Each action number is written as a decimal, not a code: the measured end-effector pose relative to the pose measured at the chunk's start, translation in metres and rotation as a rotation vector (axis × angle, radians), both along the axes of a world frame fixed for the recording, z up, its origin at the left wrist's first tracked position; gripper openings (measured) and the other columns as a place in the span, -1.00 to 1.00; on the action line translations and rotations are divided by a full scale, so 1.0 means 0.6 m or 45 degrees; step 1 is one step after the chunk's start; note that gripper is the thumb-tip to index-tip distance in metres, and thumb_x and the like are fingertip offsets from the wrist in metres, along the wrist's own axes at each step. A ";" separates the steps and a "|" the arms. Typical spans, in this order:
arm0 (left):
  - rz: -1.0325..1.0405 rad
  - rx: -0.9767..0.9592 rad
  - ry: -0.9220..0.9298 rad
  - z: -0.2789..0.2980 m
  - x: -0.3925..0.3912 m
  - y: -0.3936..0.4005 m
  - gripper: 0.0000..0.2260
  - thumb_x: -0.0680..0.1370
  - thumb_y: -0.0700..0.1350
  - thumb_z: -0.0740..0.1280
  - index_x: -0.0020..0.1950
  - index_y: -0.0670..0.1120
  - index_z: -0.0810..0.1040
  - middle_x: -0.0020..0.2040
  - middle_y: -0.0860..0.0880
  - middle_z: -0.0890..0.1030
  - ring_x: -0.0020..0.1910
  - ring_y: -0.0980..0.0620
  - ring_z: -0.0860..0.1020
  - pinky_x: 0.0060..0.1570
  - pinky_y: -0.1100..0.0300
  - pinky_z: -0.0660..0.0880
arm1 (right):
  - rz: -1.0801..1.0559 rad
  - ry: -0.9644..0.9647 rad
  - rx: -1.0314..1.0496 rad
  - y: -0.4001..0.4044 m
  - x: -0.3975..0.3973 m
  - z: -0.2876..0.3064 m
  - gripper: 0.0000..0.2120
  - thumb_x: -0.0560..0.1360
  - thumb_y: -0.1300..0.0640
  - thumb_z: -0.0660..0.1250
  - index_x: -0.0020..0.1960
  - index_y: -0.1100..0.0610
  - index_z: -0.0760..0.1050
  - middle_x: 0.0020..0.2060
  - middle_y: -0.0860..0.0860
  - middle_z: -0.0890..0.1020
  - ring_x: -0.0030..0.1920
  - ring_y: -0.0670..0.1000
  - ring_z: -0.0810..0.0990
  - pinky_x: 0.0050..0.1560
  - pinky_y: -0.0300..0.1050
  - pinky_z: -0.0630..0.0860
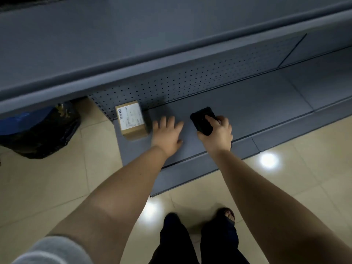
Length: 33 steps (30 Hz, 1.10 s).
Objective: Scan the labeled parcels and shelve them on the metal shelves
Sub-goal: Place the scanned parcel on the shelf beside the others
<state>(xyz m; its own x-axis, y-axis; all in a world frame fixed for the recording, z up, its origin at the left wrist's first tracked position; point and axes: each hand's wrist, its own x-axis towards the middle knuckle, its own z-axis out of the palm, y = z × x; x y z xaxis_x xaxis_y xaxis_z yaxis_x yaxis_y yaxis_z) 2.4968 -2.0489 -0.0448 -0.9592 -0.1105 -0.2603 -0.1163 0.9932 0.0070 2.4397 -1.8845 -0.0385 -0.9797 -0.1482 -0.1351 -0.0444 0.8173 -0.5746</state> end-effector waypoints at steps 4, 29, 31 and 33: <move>-0.076 0.068 0.037 0.036 -0.089 0.143 -0.43 0.59 0.14 0.28 0.54 0.01 0.21 0.51 -0.14 0.23 0.46 -0.22 0.19 0.40 -0.23 0.16 | -0.167 0.056 -0.005 0.149 -0.049 0.036 -0.40 0.41 -0.02 0.46 0.42 -0.09 0.41 0.36 0.05 0.34 0.31 0.18 0.32 0.33 0.19 0.30; -0.777 0.195 0.551 0.338 -0.782 1.388 -0.44 0.52 0.32 0.27 0.45 0.11 0.35 0.33 -0.05 0.42 0.29 -0.15 0.33 0.21 -0.07 0.27 | -0.861 0.356 0.187 1.389 -0.521 0.345 -0.44 0.41 -0.06 0.45 0.39 -0.13 0.42 0.31 0.02 0.34 0.30 0.13 0.31 0.23 0.07 0.27; -0.847 0.202 0.597 0.357 -0.854 1.466 -0.47 0.53 0.31 0.26 0.43 0.10 0.36 0.32 -0.05 0.42 0.29 -0.15 0.34 0.20 -0.07 0.28 | -0.909 0.375 0.213 1.460 -0.583 0.364 -0.44 0.41 -0.06 0.44 0.39 -0.14 0.41 0.30 0.02 0.34 0.30 0.13 0.30 0.23 0.08 0.27; -0.917 0.214 0.647 0.383 -0.931 1.547 -0.49 0.53 0.30 0.25 0.39 0.08 0.38 0.30 -0.06 0.43 0.27 -0.15 0.35 0.18 -0.07 0.29 | -0.960 0.401 0.243 1.530 -0.648 0.387 -0.45 0.42 -0.07 0.44 0.39 -0.14 0.40 0.30 0.01 0.33 0.30 0.13 0.31 0.24 0.10 0.27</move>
